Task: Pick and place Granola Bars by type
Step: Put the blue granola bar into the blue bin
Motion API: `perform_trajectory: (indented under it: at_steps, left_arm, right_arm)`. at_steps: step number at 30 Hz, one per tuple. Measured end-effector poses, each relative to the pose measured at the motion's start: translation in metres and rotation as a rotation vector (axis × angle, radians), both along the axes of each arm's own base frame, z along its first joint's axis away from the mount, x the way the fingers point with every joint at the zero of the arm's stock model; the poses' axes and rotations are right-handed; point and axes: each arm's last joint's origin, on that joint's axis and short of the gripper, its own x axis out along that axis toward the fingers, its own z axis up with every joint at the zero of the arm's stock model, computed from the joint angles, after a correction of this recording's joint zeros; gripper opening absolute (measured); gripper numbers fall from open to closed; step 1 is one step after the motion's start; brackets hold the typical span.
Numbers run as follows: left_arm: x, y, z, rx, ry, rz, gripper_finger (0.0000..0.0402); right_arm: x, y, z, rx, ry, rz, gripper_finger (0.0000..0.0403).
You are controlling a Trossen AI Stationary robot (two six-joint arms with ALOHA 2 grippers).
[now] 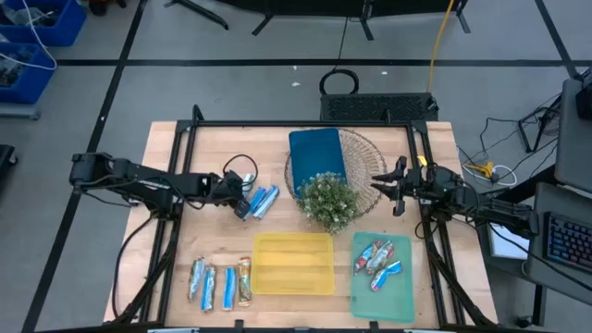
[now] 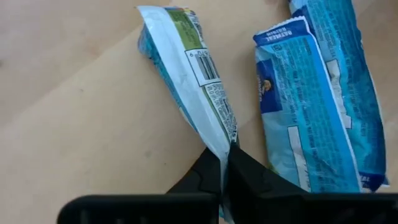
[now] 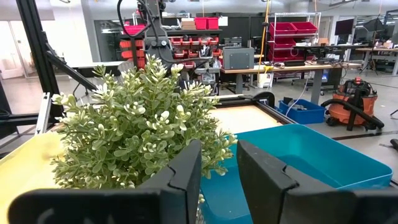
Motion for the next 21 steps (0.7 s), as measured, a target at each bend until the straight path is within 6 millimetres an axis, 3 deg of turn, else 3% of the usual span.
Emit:
perform_trajectory:
  at_steps: [7, 12, 18, 21]
  left_arm:
    - [0.014, 0.007, 0.027, 0.185, -0.155, -0.086, 0.0006]
    - [0.028, 0.021, 0.062, 0.399, -0.427, -0.192, 0.0005]
    - [0.036, 0.053, 0.097, 0.521, -0.811, -0.234, 0.0005]
    - [0.038, 0.077, 0.101, 0.439, -0.868, -0.282, 0.0005]
  right_arm:
    - [0.000, 0.000, 0.000, 0.000, 0.000, 0.000, 0.0093]
    - [0.000, 0.000, 0.000, 0.000, 0.000, 0.000, 0.0093]
    - [0.000, 0.000, 0.000, 0.000, 0.000, 0.000, 0.0093]
    - [0.000, 0.000, 0.000, 0.000, 0.000, 0.000, 0.0093]
